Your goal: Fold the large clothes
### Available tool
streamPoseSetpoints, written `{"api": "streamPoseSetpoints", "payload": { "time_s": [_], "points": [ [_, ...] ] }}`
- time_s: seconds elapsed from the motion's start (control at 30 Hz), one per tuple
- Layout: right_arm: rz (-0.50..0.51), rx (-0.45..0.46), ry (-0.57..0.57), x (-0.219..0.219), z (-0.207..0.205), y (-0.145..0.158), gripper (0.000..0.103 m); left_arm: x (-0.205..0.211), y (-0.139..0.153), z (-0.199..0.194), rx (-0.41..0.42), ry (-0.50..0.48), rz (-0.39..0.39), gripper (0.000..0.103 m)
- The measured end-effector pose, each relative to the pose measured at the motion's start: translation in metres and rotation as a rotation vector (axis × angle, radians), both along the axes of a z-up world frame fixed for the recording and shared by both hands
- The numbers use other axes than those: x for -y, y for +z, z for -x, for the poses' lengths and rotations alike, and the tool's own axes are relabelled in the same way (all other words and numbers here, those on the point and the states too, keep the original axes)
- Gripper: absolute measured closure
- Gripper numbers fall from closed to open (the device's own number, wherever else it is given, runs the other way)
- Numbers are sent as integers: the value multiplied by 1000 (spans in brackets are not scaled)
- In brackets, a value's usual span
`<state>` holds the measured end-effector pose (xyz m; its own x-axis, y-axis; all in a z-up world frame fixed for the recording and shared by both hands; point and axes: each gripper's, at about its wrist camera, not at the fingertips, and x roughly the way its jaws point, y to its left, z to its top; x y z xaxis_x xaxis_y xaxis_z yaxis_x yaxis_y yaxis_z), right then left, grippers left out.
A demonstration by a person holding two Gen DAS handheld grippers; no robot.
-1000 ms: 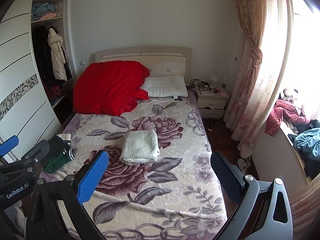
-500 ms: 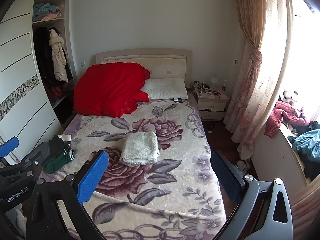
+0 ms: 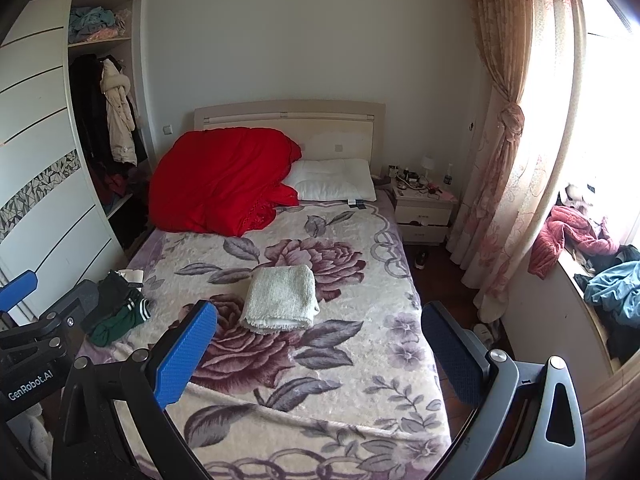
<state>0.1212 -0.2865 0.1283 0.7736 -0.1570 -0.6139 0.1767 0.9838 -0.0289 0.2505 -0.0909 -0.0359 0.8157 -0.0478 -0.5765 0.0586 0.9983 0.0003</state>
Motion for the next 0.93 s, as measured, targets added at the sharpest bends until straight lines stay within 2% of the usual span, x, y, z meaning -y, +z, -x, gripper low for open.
{"api": "streamPoseSetpoints", "payload": {
  "time_s": [0.93],
  "points": [
    [5, 14, -6, -5, -3, 4, 0, 0, 10, 3, 26, -2, 0, 0]
  ]
}}
